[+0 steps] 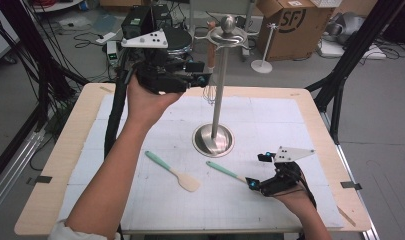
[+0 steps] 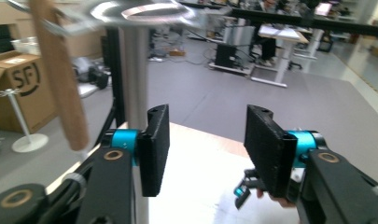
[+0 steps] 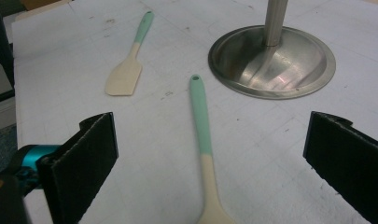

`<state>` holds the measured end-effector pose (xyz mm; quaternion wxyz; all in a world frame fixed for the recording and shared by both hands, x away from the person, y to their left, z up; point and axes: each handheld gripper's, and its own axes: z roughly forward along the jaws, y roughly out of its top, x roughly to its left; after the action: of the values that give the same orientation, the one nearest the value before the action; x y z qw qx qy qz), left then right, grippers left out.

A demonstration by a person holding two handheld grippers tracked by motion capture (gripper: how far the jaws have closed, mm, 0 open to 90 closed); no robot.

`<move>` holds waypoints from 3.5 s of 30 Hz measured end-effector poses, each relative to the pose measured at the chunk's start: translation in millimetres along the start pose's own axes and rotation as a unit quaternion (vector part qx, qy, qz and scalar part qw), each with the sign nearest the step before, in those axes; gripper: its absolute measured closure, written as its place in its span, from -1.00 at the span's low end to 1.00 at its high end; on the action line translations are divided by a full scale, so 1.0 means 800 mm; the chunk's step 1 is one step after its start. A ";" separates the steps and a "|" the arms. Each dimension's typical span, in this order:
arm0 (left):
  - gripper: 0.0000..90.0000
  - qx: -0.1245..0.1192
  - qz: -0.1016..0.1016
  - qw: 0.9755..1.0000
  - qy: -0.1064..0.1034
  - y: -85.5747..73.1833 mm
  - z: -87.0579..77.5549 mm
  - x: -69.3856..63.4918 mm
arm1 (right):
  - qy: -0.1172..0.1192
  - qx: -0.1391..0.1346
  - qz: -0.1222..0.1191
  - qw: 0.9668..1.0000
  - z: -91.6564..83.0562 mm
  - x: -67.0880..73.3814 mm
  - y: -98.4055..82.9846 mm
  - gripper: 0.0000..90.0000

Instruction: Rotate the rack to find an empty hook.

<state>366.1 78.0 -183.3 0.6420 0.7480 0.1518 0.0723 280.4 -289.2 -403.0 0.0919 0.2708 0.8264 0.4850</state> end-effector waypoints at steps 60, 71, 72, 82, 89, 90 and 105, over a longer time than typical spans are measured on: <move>-0.62 0.106 -0.041 0.993 -0.009 -0.210 -0.012 -0.005 | 0.003 0.011 0.001 1.000 0.008 0.000 -0.002 -0.94; -0.63 0.106 -0.057 0.993 0.001 -0.245 -0.020 0.002 | 0.003 0.019 -0.003 1.000 0.011 0.000 -0.002 -0.94; -0.64 0.107 -0.055 0.993 0.001 -0.246 -0.020 0.002 | 0.002 0.019 -0.004 1.000 0.011 0.000 -0.002 -0.94; -0.71 0.108 -0.058 0.992 0.007 -0.253 -0.030 0.003 | 0.003 0.016 -0.003 1.000 0.009 0.001 -0.002 -0.94; -0.76 0.122 -0.052 0.991 0.011 -0.255 -0.026 0.002 | 0.003 0.014 -0.001 1.000 0.007 0.001 -0.003 -0.94; -0.76 0.123 -0.052 0.991 0.012 -0.255 -0.026 0.001 | 0.002 0.015 -0.001 1.000 0.006 0.001 -0.003 -0.94; -0.79 0.112 -0.053 0.992 0.007 -0.254 -0.031 -0.001 | 0.004 0.018 -0.004 1.000 0.009 0.001 -0.003 -0.94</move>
<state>330.4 127.4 -378.6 0.5558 0.8057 0.2030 0.0254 281.6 -283.9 -409.1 0.0855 0.2672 0.8364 0.4708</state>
